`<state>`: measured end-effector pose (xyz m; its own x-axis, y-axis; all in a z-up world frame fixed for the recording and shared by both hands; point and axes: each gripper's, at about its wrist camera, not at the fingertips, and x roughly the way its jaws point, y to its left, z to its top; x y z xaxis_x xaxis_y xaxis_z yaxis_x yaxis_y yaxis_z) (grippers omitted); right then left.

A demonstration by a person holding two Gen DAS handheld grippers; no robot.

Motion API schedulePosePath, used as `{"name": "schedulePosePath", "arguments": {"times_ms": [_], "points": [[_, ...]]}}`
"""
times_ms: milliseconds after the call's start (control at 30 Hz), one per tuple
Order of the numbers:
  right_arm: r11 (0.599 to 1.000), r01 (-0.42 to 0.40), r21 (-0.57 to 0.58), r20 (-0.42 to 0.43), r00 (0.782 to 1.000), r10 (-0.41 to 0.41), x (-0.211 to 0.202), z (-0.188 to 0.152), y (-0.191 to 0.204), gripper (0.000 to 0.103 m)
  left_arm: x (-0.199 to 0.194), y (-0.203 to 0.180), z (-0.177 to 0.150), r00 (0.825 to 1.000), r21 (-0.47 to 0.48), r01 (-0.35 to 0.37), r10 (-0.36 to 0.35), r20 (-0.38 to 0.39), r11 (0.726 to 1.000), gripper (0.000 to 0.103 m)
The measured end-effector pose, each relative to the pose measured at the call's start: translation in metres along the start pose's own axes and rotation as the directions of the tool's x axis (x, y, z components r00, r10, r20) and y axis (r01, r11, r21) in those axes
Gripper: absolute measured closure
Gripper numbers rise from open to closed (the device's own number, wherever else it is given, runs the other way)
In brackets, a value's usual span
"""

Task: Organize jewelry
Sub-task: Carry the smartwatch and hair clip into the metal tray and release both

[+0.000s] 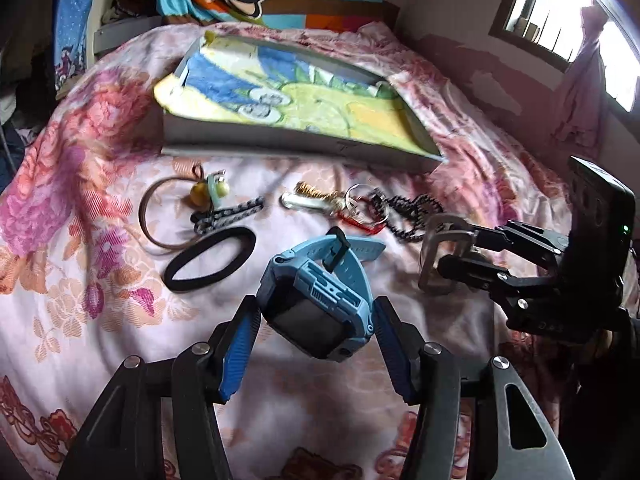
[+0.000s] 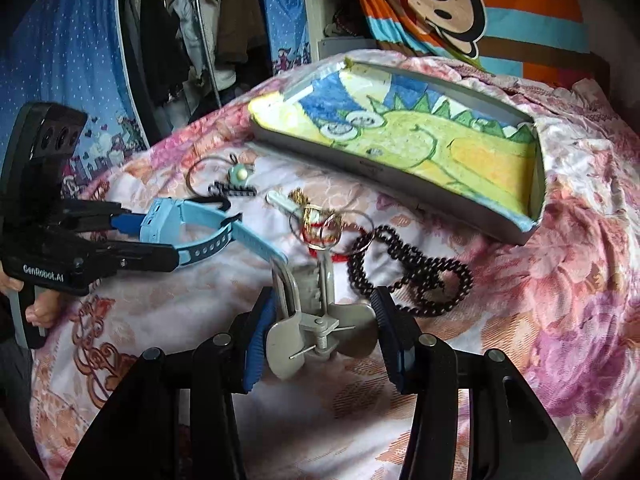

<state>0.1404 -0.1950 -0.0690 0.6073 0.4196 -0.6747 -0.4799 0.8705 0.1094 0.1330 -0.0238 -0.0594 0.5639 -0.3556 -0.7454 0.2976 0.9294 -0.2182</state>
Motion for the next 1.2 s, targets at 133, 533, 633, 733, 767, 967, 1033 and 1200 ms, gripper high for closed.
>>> {"name": "schedulePosePath", "arguments": {"times_ms": [133,533,633,733,767,967,1033,1200], "points": [[1.0,0.013,0.008,0.034,0.999,-0.013,-0.007,0.003,-0.003,0.06,-0.012,-0.002,-0.003,0.999,-0.02,-0.023,0.024,0.04,1.0,0.048],[1.0,0.015,0.014,0.067,0.998,-0.016,-0.012,0.007,-0.005,0.06,-0.024,-0.004,0.0,0.99,-0.026,-0.04,0.043,0.136,0.999,0.048],[0.999,0.027,0.02,0.107,0.994,-0.029,-0.019,0.015,-0.009,0.06,-0.031,-0.006,0.005,0.982,-0.021,-0.045,0.049,0.184,0.999,0.048],[0.998,0.046,0.04,0.151,0.987,-0.052,-0.024,0.025,-0.017,0.06,-0.036,-0.003,0.019,0.972,-0.033,-0.047,0.053,0.228,0.998,0.048],[0.998,0.052,0.045,0.163,0.985,-0.059,-0.025,0.027,-0.02,0.06,-0.038,-0.001,0.025,0.968,-0.048,-0.042,0.053,0.246,0.998,0.048],[0.991,0.105,0.085,0.226,0.966,-0.122,-0.026,0.053,-0.049,0.06,-0.036,0.004,0.067,0.938,-0.113,0.0,0.039,0.344,0.994,0.049],[0.987,0.115,0.108,0.238,0.961,-0.138,-0.023,0.06,-0.058,0.06,-0.03,0.003,0.086,0.921,-0.121,0.003,0.044,0.387,0.993,0.049],[0.976,0.13,0.173,0.242,0.955,-0.17,-0.008,0.068,-0.086,0.06,0.001,0.006,0.116,0.899,-0.157,-0.003,0.072,0.432,0.988,0.049]]}}
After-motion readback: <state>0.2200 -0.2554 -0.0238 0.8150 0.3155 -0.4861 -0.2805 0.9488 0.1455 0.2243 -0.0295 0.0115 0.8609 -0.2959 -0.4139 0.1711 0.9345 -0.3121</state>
